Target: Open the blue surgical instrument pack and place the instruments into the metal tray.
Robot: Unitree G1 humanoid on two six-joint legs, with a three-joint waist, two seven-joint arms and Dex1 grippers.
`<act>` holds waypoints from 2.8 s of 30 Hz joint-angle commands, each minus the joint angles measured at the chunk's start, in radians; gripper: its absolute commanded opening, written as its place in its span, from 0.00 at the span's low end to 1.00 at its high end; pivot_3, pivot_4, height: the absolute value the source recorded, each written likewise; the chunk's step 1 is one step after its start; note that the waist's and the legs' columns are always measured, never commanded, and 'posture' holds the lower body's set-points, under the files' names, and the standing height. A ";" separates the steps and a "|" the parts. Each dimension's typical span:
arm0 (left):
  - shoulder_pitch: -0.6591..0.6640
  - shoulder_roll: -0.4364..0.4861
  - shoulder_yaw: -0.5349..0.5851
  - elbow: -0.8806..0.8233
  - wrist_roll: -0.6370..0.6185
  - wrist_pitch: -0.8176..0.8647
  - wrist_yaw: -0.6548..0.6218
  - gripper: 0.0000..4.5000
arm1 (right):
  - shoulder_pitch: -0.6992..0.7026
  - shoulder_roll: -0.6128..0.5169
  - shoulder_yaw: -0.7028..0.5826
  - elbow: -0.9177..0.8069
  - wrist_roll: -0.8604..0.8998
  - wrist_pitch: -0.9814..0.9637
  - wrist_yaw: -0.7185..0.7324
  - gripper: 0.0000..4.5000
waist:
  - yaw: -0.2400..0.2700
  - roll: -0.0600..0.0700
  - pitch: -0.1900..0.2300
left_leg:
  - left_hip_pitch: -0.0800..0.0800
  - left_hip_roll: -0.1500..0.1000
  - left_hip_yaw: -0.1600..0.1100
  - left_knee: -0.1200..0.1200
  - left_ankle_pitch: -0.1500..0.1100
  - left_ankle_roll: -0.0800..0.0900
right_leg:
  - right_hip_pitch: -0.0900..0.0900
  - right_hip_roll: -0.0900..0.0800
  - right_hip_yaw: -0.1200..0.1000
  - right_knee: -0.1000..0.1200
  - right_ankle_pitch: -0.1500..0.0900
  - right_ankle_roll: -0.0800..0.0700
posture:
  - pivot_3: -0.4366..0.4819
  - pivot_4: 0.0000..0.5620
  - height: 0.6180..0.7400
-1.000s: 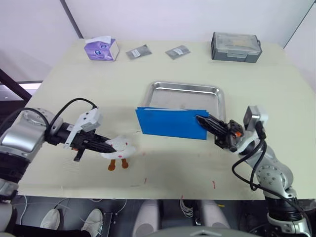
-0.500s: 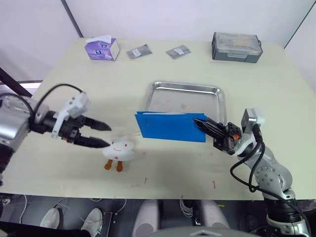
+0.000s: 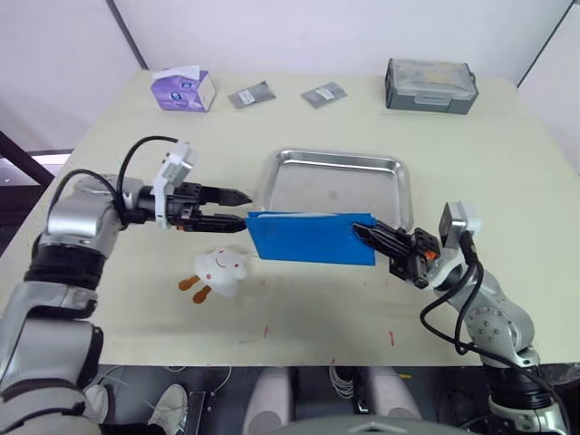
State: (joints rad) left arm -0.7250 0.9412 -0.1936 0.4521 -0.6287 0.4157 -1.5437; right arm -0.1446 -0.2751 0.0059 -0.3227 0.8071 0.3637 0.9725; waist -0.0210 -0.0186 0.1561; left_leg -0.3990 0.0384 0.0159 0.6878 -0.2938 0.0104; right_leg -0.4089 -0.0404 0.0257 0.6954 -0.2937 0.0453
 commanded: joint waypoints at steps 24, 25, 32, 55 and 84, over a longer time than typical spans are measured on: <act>-0.014 -0.009 -0.008 0.054 0.124 -0.045 -0.071 0.80 | 0.019 -0.200 0.055 0.330 -0.333 -0.458 0.380 0.00 | 0.006 0.000 0.000 | 0.000 0.000 0.001 0.001 0.000 0.000 | 0.000 0.000 0.000 0.000 0.000 0.000 | 0.48 0.27 1.00; -0.012 -0.013 -0.010 0.048 0.123 -0.046 -0.071 0.80 | 0.015 -0.211 0.061 0.333 -0.348 -0.470 0.389 0.00 | 0.006 0.000 0.000 | 0.000 0.000 0.000 0.001 0.000 0.000 | 0.000 0.000 0.000 0.000 0.000 0.000 | 0.48 0.27 1.00; 0.012 -0.049 -0.034 -0.044 0.096 -0.042 -0.071 0.80 | -0.009 -0.233 0.053 0.310 -0.318 -0.427 0.379 0.00 | 0.007 0.000 0.000 | 0.000 0.000 0.001 0.001 0.000 0.000 | 0.000 0.000 0.001 0.000 0.000 0.000 | 0.48 0.27 1.00; 0.003 -0.114 -0.134 -0.049 0.059 -0.087 -0.071 0.80 | -0.004 -0.240 0.052 0.277 -0.289 -0.358 0.357 0.00 | 0.007 0.000 0.000 | 0.000 0.000 0.001 0.001 0.000 0.000 | 0.000 0.000 0.001 0.000 0.000 0.000 | 0.48 0.27 1.00; 0.062 -0.083 -0.124 -0.092 -0.011 -0.051 -0.071 0.00 | -0.008 -0.252 0.067 0.244 -0.299 -0.270 0.324 0.37 | 0.007 0.000 0.000 | 0.000 0.000 0.001 0.001 0.000 0.000 | 0.000 0.000 0.001 0.000 0.000 0.000 | 0.48 0.27 1.00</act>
State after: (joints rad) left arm -0.6624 0.8429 -0.3591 0.3700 -0.6284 0.3769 -1.5621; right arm -0.1531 -0.5179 0.0773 -0.0348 0.4926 0.0847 1.2965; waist -0.0140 -0.0186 0.1561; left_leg -0.3986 0.0383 0.0164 0.6888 -0.2936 0.0101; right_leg -0.4086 -0.0407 0.0263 0.6956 -0.2936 0.0453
